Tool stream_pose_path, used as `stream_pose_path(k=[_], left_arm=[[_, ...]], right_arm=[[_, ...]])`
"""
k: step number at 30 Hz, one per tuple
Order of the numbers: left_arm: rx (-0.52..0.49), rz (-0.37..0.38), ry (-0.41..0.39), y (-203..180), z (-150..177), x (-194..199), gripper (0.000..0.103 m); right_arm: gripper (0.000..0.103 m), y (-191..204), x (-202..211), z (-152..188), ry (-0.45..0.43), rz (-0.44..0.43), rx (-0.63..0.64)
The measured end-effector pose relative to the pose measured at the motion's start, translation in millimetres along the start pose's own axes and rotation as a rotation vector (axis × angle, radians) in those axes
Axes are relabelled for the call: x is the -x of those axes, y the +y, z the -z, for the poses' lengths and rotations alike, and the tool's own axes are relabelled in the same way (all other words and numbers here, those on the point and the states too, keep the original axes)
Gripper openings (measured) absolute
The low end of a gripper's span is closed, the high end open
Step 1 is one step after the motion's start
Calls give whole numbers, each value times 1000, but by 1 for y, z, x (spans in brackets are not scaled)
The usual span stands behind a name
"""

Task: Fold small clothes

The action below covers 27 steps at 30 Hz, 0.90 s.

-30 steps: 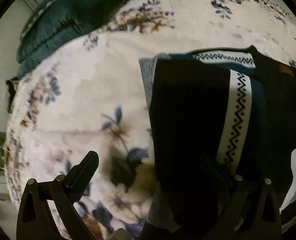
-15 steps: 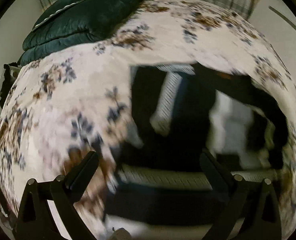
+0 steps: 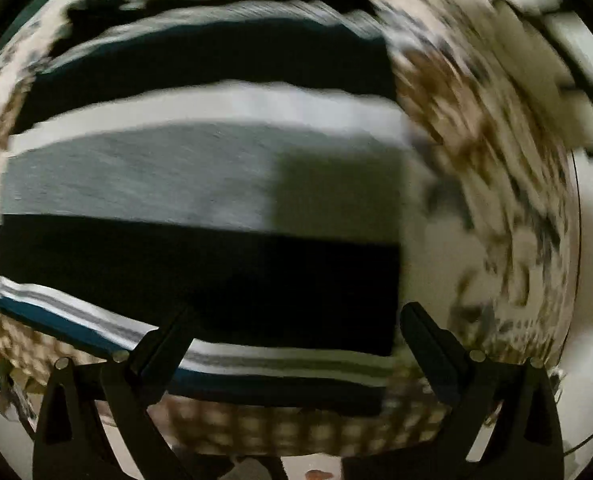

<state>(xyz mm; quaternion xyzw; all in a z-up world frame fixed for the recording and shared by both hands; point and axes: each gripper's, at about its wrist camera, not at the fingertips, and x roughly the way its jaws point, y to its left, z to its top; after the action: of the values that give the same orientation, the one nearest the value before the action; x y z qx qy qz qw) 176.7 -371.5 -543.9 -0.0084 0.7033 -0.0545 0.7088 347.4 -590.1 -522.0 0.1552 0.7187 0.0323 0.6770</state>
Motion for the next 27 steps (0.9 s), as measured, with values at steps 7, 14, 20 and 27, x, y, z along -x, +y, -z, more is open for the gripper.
stream_pose_path(k=[7,14,20,27], left_arm=[[-46,-93,-29,-30,-2,-44,9],[11,-59,-154,5,-12,6,6],[59,-24,-203,22,-12,46,6],[190,64,-288,69,-3,95,6]], right_arm=[[90,-8,-7,-69,-33,-186,-21],[88,23,-54,-185,-17,-413,-77],[36,50,-106,-230,63,-477,-141],[4,105,-71,-237,-32,-410,-50]])
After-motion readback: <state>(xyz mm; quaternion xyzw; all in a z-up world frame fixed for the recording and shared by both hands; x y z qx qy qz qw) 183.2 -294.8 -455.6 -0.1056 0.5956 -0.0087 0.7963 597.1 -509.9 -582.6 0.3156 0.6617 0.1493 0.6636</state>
